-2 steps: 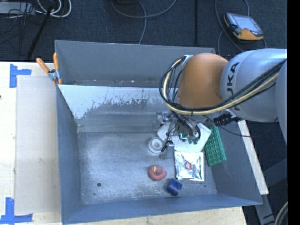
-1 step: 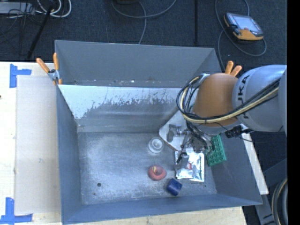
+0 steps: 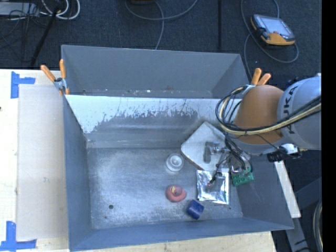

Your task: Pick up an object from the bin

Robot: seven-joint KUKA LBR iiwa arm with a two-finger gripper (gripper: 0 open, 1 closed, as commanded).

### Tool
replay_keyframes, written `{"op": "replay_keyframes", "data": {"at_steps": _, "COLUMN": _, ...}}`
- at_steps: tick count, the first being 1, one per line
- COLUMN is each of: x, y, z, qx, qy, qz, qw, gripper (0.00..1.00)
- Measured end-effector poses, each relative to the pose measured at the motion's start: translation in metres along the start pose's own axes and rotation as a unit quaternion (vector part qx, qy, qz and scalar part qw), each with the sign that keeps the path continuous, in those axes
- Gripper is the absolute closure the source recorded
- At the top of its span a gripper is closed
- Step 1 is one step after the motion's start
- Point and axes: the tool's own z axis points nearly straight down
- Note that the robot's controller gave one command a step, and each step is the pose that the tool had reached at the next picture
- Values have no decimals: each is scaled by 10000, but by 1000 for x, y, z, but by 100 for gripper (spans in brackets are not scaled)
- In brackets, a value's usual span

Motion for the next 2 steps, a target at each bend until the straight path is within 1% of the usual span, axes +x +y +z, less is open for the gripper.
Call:
{"op": "replay_keyframes", "data": {"at_steps": 1, "x": 17, "y": -58, "z": 2, "qx": -48, "qy": 2, "qz": -1438, "qw": 9896, "gripper": 0}}
{"op": "replay_keyframes", "data": {"at_steps": 2, "x": 79, "y": -16, "z": 5, "qx": 57, "qy": -91, "qz": -2614, "qw": 9652, "gripper": 0}}
